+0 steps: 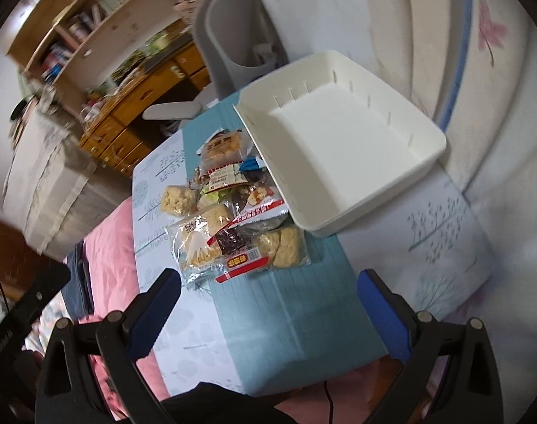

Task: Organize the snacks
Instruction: 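Reach left tool to the large bread packet while right tool reaches a small dark packet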

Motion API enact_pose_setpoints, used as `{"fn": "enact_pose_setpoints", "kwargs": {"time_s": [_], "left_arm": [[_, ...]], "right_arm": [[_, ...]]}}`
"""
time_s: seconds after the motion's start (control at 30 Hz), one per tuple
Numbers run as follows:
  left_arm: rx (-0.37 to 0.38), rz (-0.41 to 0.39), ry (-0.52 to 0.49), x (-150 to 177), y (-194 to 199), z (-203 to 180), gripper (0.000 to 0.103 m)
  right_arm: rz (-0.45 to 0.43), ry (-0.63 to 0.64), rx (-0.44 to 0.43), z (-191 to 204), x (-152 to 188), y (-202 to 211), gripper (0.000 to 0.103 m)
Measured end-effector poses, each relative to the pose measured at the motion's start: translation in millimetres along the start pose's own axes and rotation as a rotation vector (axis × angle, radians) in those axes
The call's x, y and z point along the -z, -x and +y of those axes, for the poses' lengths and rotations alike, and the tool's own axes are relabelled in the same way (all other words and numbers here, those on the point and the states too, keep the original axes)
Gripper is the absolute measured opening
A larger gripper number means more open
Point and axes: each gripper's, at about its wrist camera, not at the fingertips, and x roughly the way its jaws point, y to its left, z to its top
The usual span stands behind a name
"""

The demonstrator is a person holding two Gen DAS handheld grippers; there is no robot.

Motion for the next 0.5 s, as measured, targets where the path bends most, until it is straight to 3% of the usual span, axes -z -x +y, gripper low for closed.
{"fn": "enact_pose_setpoints", "kwargs": {"time_s": [0.3,0.5], "left_arm": [[0.116,0.094,-0.248,-21.1,-41.5,28.0,0.098],[0.139,0.131,-0.439,-28.4,-76.9,21.6,0.098]], "right_arm": [[-0.009,-0.252,0.041,0.5,14.7,-23.4,0.1],[0.016,-0.427,0.026,-13.4,25.9,-41.8,0.1]]}}
